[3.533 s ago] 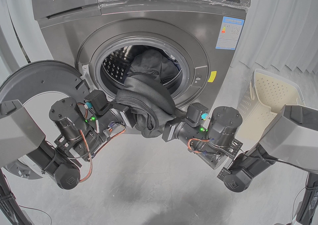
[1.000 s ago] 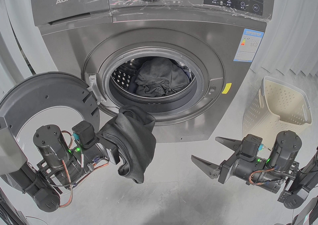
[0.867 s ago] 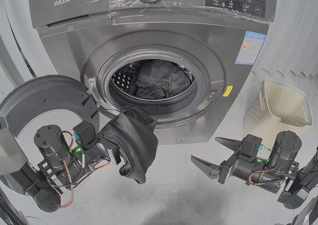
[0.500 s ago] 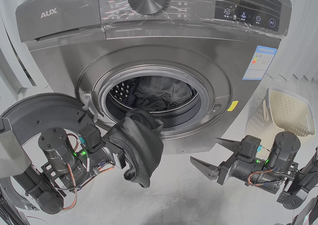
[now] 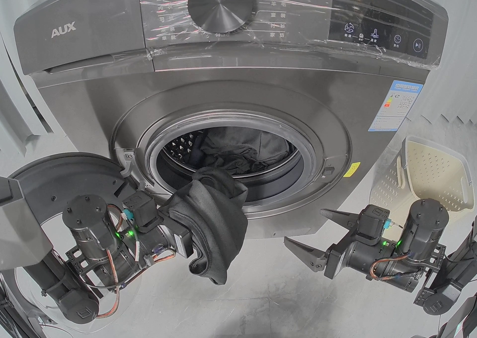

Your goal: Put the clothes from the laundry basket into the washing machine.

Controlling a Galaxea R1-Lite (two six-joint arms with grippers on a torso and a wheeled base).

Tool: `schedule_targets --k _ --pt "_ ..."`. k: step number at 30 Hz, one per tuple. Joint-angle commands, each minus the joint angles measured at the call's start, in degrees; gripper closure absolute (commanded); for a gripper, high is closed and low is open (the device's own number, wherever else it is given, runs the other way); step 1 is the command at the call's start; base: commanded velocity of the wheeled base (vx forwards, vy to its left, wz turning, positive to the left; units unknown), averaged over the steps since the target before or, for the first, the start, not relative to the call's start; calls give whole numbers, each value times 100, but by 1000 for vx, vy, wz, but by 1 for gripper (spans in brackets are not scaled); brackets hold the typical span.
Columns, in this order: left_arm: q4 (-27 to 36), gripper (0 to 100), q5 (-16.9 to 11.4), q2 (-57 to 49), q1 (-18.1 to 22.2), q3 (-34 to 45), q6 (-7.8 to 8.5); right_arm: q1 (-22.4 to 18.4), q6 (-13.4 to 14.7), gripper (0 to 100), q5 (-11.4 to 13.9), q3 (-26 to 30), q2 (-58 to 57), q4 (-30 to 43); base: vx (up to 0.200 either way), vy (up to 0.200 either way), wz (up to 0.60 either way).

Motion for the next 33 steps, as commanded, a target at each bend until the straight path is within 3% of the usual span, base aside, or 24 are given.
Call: schedule_targets --k 1,9,13,15,25,29,33 --pt "-1 100 -2 41 -40 -6 -4 3 -1 0 2 -1 16 -1 200 0 0" --pt "-10 100 7 191 -444 -14 -83 39 -1 0 2 -1 7 -1 0 0 0" --pt "-1 100 33 542 -743 -41 -242 188 8 0 -33 -44 -46 -10 0 0 0" --pt "-1 100 42 894 -708 -296 -171 188 8 0 -24 -9 -46 -10 0 0 0" --pt "-1 100 -46 2142 -172 -2168 -277 197 8 0 -16 8 -90 -10 0 0 0" --pt "-1 100 -54 2634 48 -3187 -453 241 8 0 -16 8 -81 -10 0 0 0" --pt "34 100 -54 2933 154 -3882 -453 293 17 0 -24 17 -81 -10 0 0 0"
